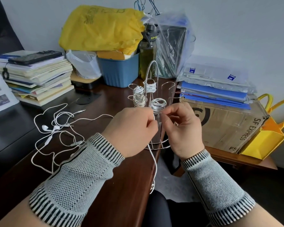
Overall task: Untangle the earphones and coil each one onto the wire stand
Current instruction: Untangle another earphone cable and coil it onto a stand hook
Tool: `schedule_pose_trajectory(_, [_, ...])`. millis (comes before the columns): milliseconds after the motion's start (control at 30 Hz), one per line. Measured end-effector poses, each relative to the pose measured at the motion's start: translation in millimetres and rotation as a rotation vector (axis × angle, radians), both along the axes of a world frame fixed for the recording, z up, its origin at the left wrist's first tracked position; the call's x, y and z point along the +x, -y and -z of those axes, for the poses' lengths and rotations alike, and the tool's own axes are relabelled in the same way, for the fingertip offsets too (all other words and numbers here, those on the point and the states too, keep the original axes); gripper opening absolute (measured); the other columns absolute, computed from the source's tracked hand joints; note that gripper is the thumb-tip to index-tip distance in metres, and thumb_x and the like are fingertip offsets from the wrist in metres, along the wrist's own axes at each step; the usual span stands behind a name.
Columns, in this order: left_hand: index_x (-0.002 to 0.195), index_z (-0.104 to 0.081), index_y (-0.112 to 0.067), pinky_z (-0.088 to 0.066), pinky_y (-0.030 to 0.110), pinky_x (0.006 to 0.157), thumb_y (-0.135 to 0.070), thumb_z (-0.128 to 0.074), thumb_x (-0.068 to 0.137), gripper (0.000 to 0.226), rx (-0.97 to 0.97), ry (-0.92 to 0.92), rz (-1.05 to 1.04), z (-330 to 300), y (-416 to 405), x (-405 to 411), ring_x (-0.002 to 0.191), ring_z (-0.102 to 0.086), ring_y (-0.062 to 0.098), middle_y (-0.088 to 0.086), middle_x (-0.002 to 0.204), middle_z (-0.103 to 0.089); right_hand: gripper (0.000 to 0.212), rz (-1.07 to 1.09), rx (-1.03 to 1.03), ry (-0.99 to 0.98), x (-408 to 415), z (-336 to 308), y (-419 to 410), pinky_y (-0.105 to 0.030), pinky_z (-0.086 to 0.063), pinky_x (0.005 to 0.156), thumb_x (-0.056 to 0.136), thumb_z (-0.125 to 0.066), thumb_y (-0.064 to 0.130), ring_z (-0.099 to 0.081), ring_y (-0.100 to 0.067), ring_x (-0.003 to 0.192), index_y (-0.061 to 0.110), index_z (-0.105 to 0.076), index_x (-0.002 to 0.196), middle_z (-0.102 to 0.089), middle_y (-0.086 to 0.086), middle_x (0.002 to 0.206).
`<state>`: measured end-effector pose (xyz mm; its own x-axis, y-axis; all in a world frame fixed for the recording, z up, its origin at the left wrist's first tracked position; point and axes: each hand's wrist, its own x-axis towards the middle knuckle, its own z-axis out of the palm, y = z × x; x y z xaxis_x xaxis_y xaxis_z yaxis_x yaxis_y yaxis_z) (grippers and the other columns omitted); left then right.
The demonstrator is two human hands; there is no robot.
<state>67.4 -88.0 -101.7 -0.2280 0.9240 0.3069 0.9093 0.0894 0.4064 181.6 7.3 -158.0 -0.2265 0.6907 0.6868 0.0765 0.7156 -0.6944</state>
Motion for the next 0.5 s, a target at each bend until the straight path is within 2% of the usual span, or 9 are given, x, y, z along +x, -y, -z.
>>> schedule_pose_trajectory(100, [0.076,-0.052,-0.020,-0.051,0.041,0.072,-0.033,-0.045,0.097,0.026,-0.050,-0.043,0.013,5,0,3,0.072,-0.063,0.018,-0.003,0.070,-0.065,0.023,-0.001,0.120,0.032,0,6,2,-0.014,-0.046,0.077,0.080,-0.066,0.006,-0.051,-0.001,0.089,0.024,-0.068,0.095,-0.055,-0.002,0.090])
schedule_pose_trajectory(167, [0.075,-0.049,-0.021,-0.049,0.039,0.068,-0.032,-0.045,0.098,0.026,-0.050,-0.083,0.026,8,-1,3,0.069,-0.058,0.021,-0.004,0.064,-0.056,0.027,-0.001,0.189,0.057,-1,8,1,-0.008,-0.040,0.081,0.080,-0.067,-0.002,-0.046,0.005,0.091,0.016,-0.071,0.100,-0.054,-0.004,0.091])
schedule_pose_trajectory(233, [0.076,-0.050,-0.021,-0.041,0.035,0.062,-0.030,-0.047,0.097,0.023,-0.034,-0.118,0.047,7,0,4,0.065,-0.050,0.021,-0.004,0.057,-0.046,0.027,-0.028,0.213,0.074,-2,9,-1,-0.008,-0.039,0.083,0.080,-0.068,-0.005,-0.046,0.005,0.092,0.012,-0.072,0.100,-0.053,-0.005,0.092])
schedule_pose_trajectory(333, [0.078,-0.054,-0.021,-0.034,0.032,0.060,-0.029,-0.048,0.096,0.020,0.000,-0.147,0.068,2,2,5,0.063,-0.045,0.019,-0.005,0.055,-0.043,0.024,-0.060,0.214,0.080,-1,8,-3,-0.009,-0.039,0.082,0.079,-0.069,-0.001,-0.046,0.003,0.092,0.015,-0.072,0.097,-0.051,-0.001,0.092])
schedule_pose_trajectory(433, [0.076,-0.057,-0.021,-0.040,0.032,0.061,-0.032,-0.050,0.095,0.023,0.036,-0.117,0.068,-2,4,4,0.062,-0.049,0.015,-0.006,0.056,-0.048,0.019,-0.097,0.203,0.085,2,4,-5,-0.007,-0.038,0.083,0.078,-0.073,0.007,-0.045,0.007,0.092,0.015,-0.072,0.095,-0.051,0.000,0.092])
schedule_pose_trajectory(500, [0.072,-0.057,-0.025,-0.043,0.024,0.060,-0.035,-0.052,0.093,0.024,0.048,-0.031,0.065,-7,4,3,0.059,-0.056,0.008,-0.008,0.055,-0.053,0.015,-0.105,0.207,0.071,3,2,-5,-0.006,-0.038,0.083,0.080,-0.073,0.020,-0.046,0.008,0.092,0.018,-0.071,0.095,-0.050,0.005,0.092])
